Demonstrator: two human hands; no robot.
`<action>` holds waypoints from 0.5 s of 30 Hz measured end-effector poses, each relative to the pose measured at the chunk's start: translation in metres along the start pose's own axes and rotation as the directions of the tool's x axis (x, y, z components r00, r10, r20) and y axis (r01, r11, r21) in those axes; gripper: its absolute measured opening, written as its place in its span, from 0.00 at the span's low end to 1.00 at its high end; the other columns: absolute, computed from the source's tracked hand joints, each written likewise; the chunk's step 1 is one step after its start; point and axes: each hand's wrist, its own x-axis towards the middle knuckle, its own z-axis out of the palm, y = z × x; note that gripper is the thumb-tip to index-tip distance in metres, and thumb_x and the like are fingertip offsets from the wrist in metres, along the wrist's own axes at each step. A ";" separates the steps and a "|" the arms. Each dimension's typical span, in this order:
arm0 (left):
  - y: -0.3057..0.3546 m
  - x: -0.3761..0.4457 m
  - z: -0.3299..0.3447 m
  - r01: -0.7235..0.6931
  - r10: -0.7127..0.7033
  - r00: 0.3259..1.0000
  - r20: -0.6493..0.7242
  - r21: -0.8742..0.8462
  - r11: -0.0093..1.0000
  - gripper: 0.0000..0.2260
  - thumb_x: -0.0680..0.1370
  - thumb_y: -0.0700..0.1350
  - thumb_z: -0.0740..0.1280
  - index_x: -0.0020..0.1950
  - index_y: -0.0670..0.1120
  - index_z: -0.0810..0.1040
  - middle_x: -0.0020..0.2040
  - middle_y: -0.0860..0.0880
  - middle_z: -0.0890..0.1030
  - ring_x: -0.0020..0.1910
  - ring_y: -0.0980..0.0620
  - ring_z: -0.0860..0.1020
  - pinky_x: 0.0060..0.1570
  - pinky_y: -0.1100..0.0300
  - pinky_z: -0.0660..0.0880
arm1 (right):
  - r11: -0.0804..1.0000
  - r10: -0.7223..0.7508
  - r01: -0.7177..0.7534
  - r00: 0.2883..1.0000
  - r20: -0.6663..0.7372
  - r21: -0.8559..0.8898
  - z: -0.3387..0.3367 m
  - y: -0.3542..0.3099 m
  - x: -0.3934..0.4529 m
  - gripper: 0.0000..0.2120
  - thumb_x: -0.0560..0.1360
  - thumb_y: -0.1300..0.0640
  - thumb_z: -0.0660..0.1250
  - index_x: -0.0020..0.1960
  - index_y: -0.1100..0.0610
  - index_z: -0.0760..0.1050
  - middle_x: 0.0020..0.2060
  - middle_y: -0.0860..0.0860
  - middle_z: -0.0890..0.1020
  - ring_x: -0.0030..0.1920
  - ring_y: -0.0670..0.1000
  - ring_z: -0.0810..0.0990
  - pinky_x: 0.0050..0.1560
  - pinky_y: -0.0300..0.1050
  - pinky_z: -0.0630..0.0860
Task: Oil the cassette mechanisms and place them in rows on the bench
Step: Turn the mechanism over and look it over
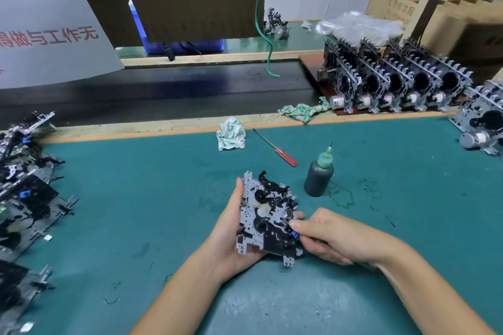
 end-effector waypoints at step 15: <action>0.014 -0.017 0.001 -0.006 0.003 0.995 0.104 0.024 1.000 0.32 0.77 0.63 0.55 0.62 0.37 0.78 0.64 0.31 0.73 0.61 0.28 0.73 0.64 0.36 0.67 | 0.965 -0.208 0.099 0.852 -0.480 -0.243 -0.009 0.011 -0.011 0.26 0.77 0.40 0.54 0.29 0.54 0.74 0.17 0.52 0.71 0.21 0.44 0.67 0.32 0.34 0.67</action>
